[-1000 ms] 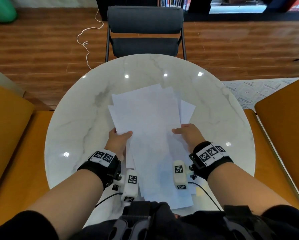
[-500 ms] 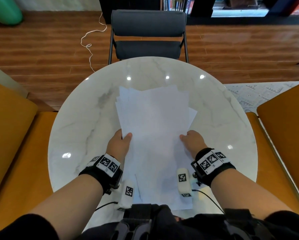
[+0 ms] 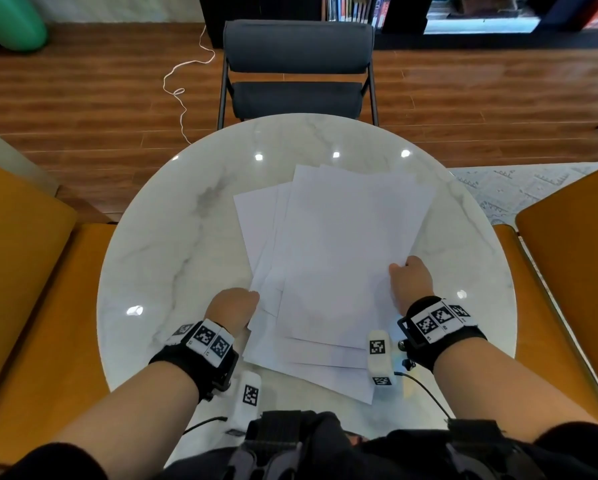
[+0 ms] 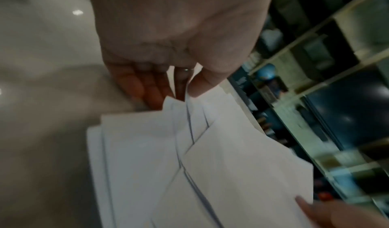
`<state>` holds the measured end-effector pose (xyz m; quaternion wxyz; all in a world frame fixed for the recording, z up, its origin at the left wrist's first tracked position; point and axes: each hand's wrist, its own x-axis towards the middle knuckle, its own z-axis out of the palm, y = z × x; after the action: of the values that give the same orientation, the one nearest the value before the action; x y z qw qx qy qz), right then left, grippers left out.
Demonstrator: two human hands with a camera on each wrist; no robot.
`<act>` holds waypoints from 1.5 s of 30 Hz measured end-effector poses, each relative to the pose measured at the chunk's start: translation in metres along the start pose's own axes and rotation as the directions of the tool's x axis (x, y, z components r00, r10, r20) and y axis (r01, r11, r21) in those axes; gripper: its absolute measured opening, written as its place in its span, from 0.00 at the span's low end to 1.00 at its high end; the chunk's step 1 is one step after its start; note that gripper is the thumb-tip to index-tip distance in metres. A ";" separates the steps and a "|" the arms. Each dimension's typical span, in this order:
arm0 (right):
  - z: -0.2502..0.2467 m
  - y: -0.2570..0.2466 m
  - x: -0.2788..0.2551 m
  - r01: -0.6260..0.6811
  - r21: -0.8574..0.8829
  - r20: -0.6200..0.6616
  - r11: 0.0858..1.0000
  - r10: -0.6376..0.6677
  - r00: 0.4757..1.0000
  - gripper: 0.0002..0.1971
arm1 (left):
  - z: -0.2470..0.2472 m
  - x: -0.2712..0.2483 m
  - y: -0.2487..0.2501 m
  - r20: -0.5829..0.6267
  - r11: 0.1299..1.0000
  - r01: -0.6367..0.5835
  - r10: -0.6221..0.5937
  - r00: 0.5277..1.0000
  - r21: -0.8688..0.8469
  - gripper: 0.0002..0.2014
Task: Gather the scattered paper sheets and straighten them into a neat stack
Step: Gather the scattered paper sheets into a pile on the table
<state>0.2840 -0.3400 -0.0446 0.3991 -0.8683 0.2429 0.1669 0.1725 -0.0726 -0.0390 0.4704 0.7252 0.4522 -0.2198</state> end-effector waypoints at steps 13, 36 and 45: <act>0.017 -0.027 -0.013 -0.213 0.348 0.161 0.913 0.165 0.973 0.25 | 0.012 0.012 0.054 0.036 0.958 -0.018 0.030 0.999 -0.288 0.49; 0.039 -0.022 -0.032 -0.165 0.276 0.330 0.947 0.068 0.942 0.25 | 0.016 0.014 0.048 -0.061 0.993 0.026 -0.033 0.998 -0.114 0.35; 0.039 -0.021 -0.040 -0.051 0.229 0.380 0.972 -0.041 0.924 0.27 | 0.006 0.007 0.043 0.048 0.956 0.016 -0.002 0.999 -0.292 0.32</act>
<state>0.2590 -0.2866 -0.0363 0.5380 -0.7652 0.1809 0.3038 0.2140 -0.0809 -0.0262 0.5820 0.6402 0.4719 -0.1696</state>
